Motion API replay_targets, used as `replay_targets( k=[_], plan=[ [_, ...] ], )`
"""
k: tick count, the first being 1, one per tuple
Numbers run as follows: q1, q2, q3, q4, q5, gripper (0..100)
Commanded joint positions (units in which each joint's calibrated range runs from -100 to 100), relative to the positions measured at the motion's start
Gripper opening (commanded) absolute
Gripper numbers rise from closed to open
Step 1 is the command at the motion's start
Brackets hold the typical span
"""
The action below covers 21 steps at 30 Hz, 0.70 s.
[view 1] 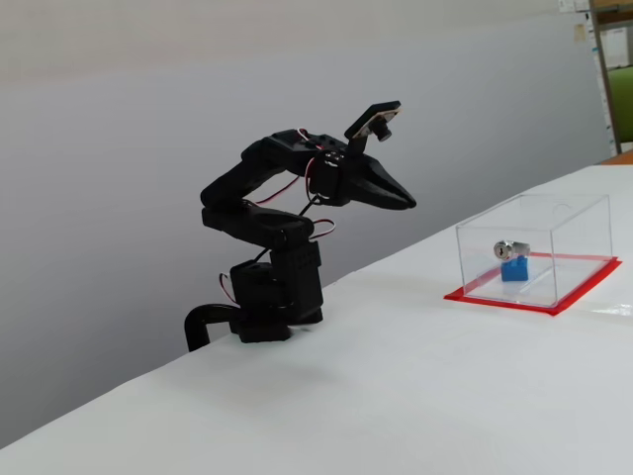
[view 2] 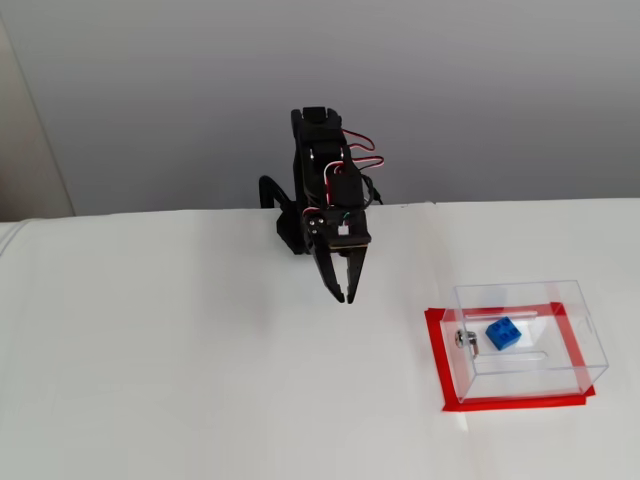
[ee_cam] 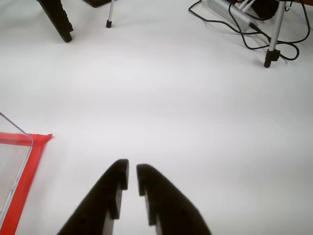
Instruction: Pick the blue lego brick and place it into the transparent box
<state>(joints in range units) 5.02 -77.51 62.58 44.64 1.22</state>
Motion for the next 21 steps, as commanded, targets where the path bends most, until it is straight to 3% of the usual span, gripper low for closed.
replay_targets(
  k=[1,12,21],
  plan=[
    [2.6,-5.1,4.4,-0.5,-0.2,2],
    [4.5,-21.6,24.9,-0.4,-0.2,2],
    [4.5,-22.3,35.8,-1.1,-0.2,2]
  ],
)
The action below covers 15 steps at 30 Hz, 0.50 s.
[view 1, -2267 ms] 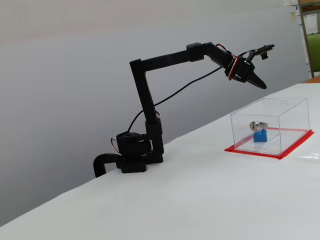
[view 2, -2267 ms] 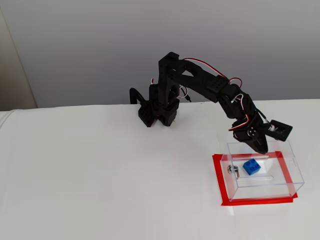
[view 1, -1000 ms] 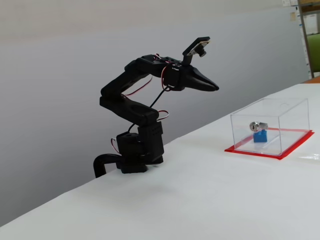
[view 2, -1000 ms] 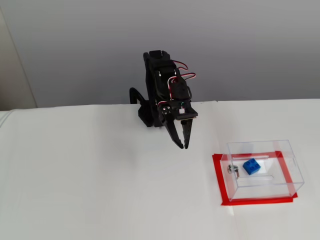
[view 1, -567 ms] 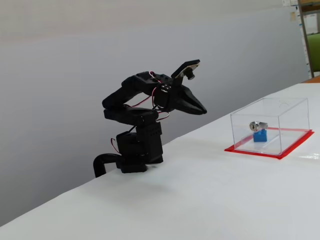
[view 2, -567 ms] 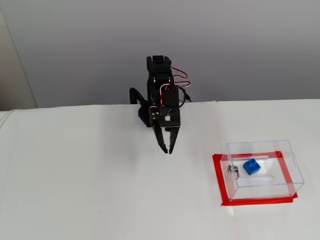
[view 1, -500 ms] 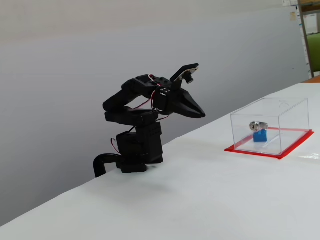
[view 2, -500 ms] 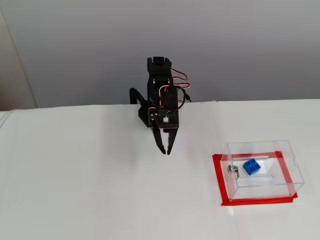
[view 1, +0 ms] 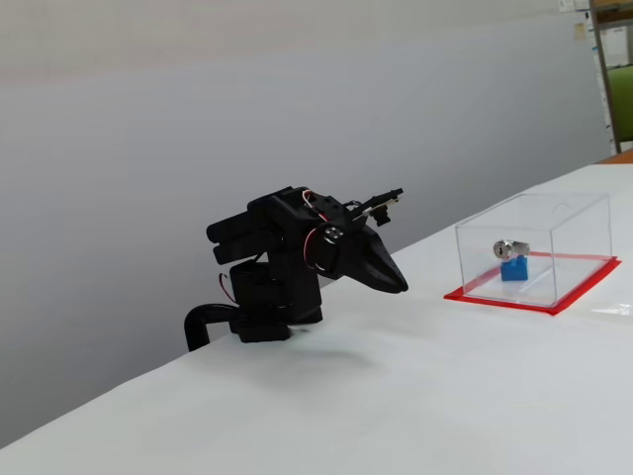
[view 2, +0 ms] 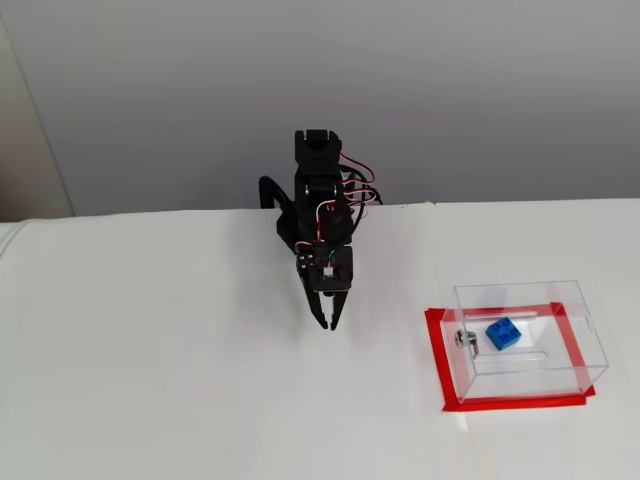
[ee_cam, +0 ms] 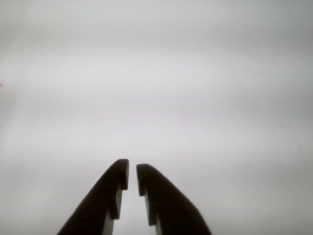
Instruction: Pick the blue lego brick and place it into the transparent box
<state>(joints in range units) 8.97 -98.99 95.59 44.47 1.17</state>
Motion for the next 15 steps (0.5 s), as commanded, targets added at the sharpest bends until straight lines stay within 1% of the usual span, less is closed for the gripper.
replay_targets(
  k=[1,7,11,15],
  plan=[
    [0.5,-0.8,3.7,-0.8,-0.2,2],
    [0.7,-0.9,3.9,-0.6,-0.2,2],
    [1.7,-0.9,3.9,1.6,-0.4,2],
    [2.2,-0.9,3.9,5.3,-3.5,2]
  ],
)
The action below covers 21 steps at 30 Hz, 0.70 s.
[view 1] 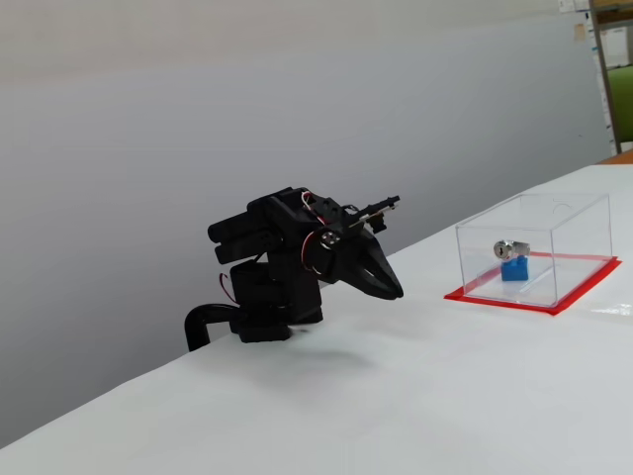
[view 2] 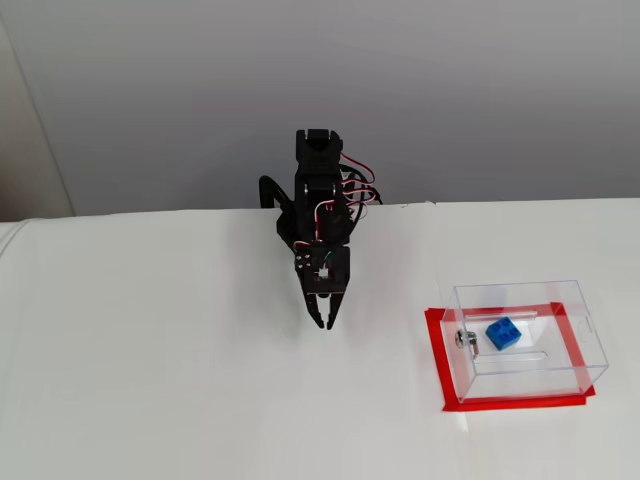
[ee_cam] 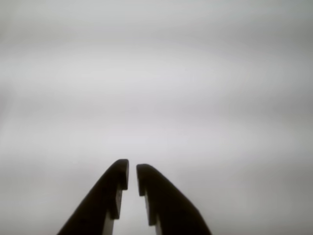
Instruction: Pick the blue lego brick and place it into the transparent box
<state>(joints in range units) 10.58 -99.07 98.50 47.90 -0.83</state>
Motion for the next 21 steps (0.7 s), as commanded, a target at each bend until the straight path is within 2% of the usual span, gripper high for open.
replay_targets(
  k=[1,21],
  plan=[
    [0.6,-0.8,1.0,2.9,-2.0,2],
    [0.6,-0.9,1.0,3.5,-2.1,1]
  ],
)
